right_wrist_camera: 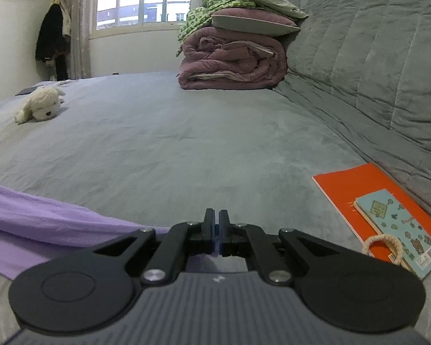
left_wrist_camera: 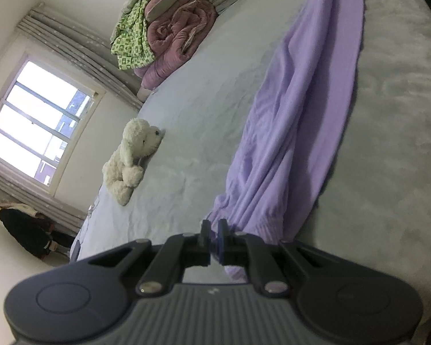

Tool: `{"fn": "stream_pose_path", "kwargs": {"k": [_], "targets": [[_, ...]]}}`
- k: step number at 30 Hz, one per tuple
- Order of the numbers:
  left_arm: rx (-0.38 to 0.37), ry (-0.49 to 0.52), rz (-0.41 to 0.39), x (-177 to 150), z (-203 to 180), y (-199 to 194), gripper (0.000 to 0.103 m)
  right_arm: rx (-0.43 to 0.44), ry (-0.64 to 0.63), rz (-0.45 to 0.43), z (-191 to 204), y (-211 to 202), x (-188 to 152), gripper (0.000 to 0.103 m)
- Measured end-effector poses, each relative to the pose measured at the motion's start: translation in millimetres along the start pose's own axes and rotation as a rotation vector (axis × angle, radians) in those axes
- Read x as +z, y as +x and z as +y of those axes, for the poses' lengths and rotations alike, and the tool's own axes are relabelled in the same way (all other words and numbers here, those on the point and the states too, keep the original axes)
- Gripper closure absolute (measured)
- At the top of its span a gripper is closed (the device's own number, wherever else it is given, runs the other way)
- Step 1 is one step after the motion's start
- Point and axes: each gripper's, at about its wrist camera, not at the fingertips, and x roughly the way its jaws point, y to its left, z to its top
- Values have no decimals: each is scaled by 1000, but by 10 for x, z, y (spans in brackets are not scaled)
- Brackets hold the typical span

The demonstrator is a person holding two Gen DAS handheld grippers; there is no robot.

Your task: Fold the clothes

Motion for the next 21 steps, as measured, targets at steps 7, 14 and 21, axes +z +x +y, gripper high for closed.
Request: {"fn": "stream_pose_path", "kwargs": {"k": [7, 14, 21], "targets": [[-1, 45, 7, -65, -151, -1, 99, 38, -39, 61, 29, -66, -247, 101], [19, 105, 10, -90, -220, -52, 99, 39, -53, 77, 32, -74, -315, 101], [-25, 82, 32, -115, -268, -156, 96, 32, -124, 136, 115, 13, -425, 96]]}}
